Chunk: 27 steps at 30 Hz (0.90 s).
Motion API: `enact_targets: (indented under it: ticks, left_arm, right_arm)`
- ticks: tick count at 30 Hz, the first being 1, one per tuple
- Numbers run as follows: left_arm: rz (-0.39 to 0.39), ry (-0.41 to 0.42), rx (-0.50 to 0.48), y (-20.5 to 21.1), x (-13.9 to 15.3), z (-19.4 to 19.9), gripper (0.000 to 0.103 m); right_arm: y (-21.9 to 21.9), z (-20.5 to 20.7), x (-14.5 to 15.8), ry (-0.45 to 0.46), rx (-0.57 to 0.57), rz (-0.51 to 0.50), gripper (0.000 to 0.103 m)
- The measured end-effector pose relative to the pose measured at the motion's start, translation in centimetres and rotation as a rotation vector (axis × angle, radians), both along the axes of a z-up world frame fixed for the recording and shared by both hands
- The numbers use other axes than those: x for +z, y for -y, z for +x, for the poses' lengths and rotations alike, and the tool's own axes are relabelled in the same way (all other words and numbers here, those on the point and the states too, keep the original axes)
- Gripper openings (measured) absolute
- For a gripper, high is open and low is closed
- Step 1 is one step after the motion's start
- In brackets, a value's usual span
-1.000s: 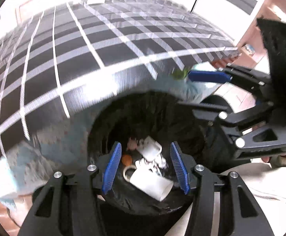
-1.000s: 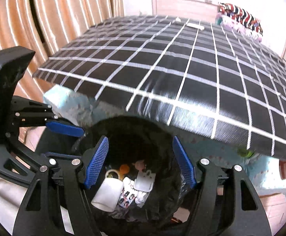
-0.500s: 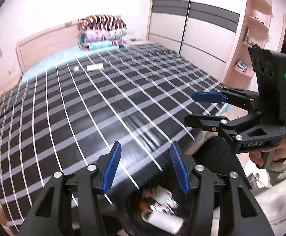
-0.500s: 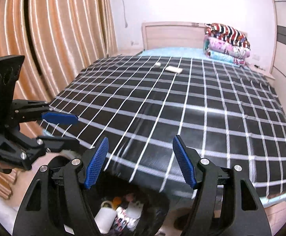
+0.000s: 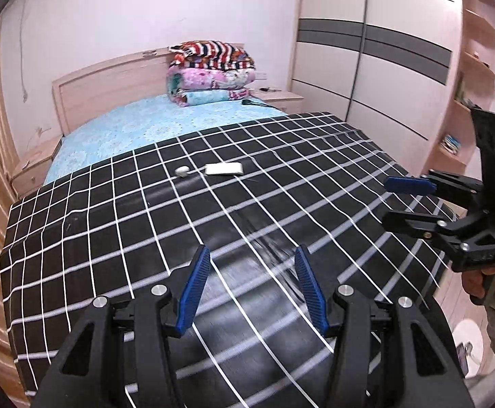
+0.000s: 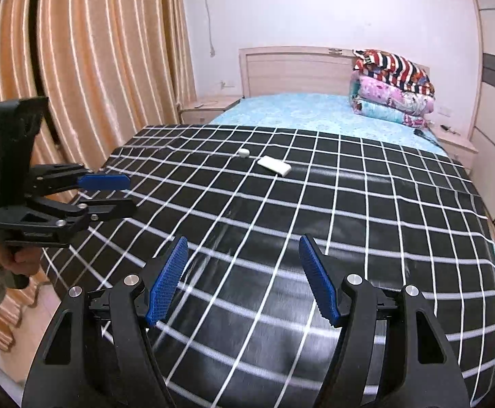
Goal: Collect trash
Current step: 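Grasp the white bottle cap with the left tool while the right tool grasps the white card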
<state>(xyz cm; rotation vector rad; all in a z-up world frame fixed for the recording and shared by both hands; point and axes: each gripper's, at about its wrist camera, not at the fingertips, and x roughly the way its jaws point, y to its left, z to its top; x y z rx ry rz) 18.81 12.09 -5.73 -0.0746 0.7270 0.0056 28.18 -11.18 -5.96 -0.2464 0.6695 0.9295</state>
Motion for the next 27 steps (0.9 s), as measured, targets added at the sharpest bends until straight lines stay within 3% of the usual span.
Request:
enact_targets:
  ticks: [7,11,19,27]
  left_arm:
    - [-0.018,-0.031,0.054,-4.2,-0.8,5.2,0.050]
    - [-0.028,-0.056,0.069,-6.4,-1.7,8.4,0.050]
    - [-0.122,-0.104,0.091,-10.4,-3.6,14.6,0.050]
    - [-0.102,-0.149,0.116,-12.1,-5.0,19.4,0.049]
  right_arm:
    - [-3.2,4.5,-0.3,-0.057,0.051,0.001,0.067]
    - [-5.3,7.0,-0.8,-0.049,0.062,-0.024,0.067]
    - [-9.2,11.3,-1.5,-0.015,0.107,-0.079,0.067]
    - [-12.1,14.6,-3.6,-0.025,0.151,-0.128,0.067]
